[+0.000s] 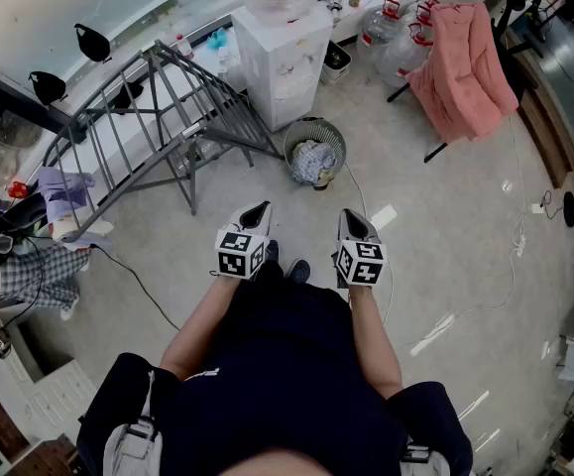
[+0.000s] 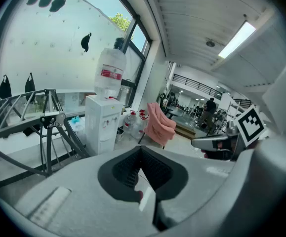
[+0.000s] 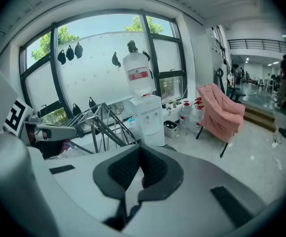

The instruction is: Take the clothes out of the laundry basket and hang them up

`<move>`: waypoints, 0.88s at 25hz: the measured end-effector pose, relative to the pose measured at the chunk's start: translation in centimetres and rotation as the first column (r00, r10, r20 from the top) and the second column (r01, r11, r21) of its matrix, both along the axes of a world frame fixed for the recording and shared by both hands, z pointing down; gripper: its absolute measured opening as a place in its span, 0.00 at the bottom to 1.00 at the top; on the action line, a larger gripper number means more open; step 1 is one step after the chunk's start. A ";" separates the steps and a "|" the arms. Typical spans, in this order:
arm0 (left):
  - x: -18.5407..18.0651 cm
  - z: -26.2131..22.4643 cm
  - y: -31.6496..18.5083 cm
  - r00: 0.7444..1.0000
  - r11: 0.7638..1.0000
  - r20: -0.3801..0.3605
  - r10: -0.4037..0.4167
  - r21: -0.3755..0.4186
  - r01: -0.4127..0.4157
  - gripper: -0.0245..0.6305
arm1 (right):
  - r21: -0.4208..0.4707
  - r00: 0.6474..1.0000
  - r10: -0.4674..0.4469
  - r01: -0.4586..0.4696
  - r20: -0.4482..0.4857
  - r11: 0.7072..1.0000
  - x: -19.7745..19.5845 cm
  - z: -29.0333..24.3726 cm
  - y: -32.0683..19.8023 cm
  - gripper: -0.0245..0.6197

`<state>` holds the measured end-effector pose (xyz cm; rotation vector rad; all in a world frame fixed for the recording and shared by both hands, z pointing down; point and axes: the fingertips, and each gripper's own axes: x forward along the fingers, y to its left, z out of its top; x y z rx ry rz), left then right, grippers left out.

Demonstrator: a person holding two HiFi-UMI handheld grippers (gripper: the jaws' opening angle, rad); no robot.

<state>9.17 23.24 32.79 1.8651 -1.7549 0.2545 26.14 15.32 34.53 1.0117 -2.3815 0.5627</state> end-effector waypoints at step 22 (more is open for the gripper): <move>-2.4 2.9 -5.0 0.993 0.993 -0.015 0.114 -0.013 -0.114 0.07 | -0.045 0.994 0.106 -0.105 0.015 0.993 -1.8 1.6 -3.8 0.04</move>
